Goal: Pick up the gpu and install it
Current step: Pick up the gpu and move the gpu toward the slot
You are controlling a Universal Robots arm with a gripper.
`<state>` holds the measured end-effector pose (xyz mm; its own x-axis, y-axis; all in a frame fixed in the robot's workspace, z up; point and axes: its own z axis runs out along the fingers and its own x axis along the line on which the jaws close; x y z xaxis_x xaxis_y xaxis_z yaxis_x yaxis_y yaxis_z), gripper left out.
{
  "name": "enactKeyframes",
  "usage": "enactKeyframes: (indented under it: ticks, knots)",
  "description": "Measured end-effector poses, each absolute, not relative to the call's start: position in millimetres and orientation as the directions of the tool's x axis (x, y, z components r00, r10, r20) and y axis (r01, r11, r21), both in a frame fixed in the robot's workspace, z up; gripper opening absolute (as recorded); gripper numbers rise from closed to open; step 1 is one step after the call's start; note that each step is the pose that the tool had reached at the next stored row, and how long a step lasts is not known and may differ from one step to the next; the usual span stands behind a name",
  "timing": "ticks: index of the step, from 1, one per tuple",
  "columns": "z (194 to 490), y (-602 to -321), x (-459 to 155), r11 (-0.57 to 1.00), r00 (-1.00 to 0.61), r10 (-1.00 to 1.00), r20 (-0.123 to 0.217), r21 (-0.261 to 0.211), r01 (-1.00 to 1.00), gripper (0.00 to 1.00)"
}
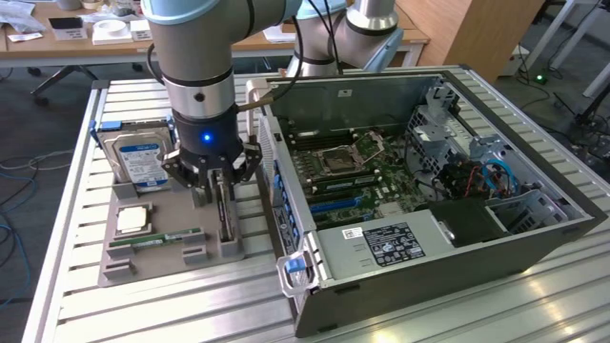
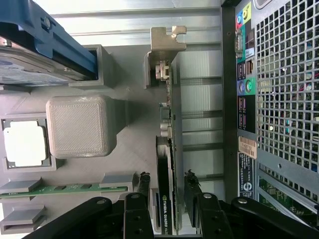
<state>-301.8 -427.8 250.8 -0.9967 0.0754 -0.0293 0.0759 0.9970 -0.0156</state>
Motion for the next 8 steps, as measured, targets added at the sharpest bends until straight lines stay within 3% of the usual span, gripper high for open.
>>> enactKeyframes:
  ticks: [8]
  knots:
    - [249.6,-427.7,-301.7,0.997,-0.997,0.075,-0.030,-0.015,0.076,0.42]
